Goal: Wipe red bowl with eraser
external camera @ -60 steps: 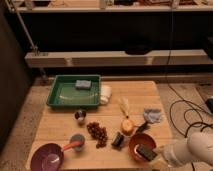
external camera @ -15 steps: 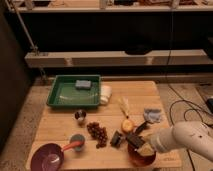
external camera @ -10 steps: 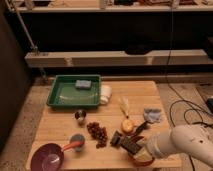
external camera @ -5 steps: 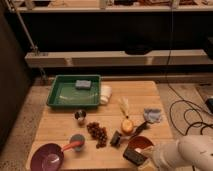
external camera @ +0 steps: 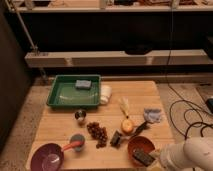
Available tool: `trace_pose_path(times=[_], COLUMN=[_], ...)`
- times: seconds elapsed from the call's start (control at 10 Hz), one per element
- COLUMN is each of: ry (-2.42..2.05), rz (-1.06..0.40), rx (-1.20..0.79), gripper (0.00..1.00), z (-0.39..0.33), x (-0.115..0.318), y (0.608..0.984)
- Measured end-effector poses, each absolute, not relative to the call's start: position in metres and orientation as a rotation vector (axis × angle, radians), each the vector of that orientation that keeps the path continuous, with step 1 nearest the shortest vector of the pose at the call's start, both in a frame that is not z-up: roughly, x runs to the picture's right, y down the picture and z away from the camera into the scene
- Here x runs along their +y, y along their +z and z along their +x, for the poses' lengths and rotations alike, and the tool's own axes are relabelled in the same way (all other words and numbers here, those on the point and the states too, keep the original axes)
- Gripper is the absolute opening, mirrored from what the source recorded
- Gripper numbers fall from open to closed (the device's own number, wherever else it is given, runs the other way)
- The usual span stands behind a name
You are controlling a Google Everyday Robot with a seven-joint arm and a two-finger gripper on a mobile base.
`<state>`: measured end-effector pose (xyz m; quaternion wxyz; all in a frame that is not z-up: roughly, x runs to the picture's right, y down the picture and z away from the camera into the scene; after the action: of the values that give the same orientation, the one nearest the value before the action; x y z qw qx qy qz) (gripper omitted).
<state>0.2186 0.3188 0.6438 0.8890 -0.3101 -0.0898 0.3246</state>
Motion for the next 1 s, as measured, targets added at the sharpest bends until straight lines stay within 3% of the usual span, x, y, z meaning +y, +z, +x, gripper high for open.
trace_pose_path(times=[1.0], ry=[0.732], rz=[-0.596], rx=[-0.173], gripper=[0.00], z=[0.221], x=[0.282], y=[0.672])
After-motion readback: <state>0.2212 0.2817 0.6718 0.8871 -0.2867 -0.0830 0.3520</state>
